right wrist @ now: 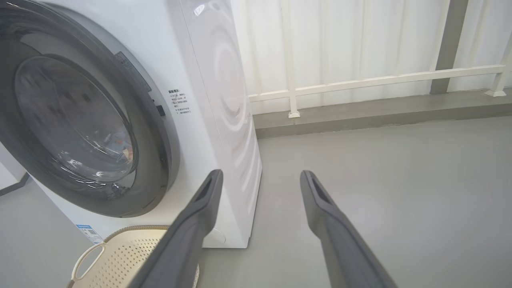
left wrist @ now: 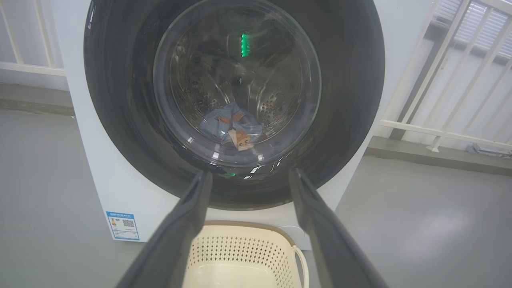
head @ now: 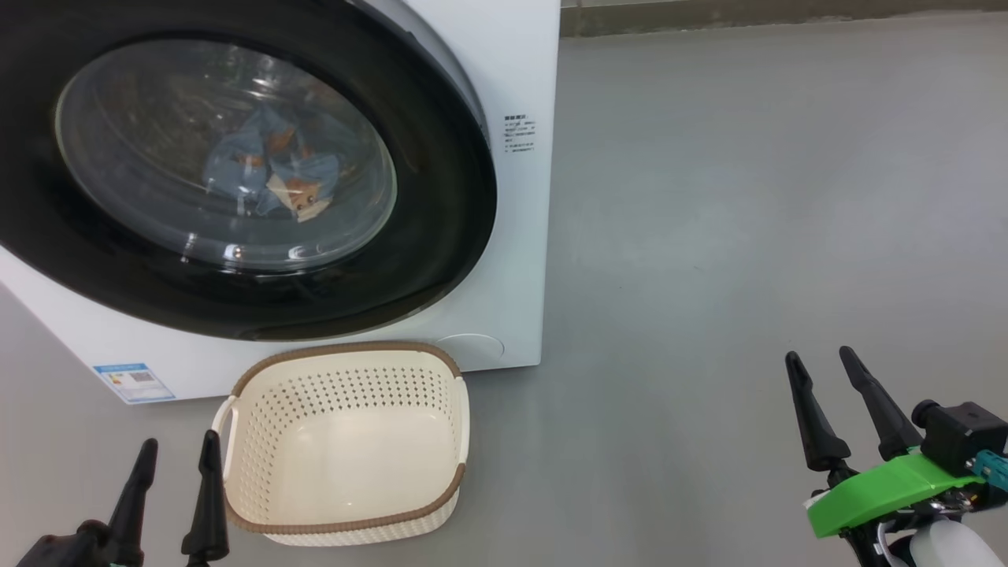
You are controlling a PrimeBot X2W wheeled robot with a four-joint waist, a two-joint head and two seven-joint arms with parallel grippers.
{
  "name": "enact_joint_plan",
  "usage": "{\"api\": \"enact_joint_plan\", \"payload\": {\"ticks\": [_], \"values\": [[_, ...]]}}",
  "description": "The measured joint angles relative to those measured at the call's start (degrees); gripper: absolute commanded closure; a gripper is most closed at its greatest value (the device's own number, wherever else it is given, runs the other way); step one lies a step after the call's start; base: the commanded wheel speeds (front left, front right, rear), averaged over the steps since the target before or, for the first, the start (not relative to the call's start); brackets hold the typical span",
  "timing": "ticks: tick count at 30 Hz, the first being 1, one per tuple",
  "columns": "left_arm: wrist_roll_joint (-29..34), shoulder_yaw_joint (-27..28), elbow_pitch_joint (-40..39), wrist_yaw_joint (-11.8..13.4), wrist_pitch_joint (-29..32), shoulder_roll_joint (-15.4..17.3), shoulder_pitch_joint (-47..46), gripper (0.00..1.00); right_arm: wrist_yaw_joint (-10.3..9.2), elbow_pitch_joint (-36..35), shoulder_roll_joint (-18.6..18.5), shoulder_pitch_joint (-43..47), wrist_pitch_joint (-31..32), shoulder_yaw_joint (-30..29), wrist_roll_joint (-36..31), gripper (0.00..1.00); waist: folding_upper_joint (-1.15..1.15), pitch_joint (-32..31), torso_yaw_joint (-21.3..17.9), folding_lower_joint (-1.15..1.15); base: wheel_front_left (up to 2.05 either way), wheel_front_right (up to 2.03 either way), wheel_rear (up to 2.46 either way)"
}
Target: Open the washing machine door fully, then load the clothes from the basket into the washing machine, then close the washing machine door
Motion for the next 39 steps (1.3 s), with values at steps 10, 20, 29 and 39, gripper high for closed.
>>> {"api": "enact_joint_plan", "payload": {"ticks": [10,20,29,39], "values": [[0.99,3.38,0.41,0.00,0.00,-0.21,1.46,0.00,0.00,-1.47,0.08,3.46,0.00,-2.54,-0.87,0.00,0.00,-0.98,-1.70,0.00,0.00,0.00,0.00],[1.47,3.55,0.29,0.00,0.00,-0.21,2.25,0.00,0.00,-2.19,0.42,5.61,0.00,-3.69,-1.12,0.00,0.00,-1.68,-2.36,0.00,0.00,0.00,0.00],[1.47,3.57,0.27,0.00,0.00,-0.21,2.26,0.00,0.00,-2.30,0.45,5.61,0.00,-4.35,-1.21,0.00,0.00,-1.72,-2.31,0.00,0.00,0.00,0.00],[1.47,3.79,0.25,0.00,0.00,-0.26,2.37,0.00,0.00,-2.37,0.65,5.61,0.00,-4.35,-1.21,0.00,0.00,-1.84,-2.35,0.00,0.00,0.00,0.00]]}}
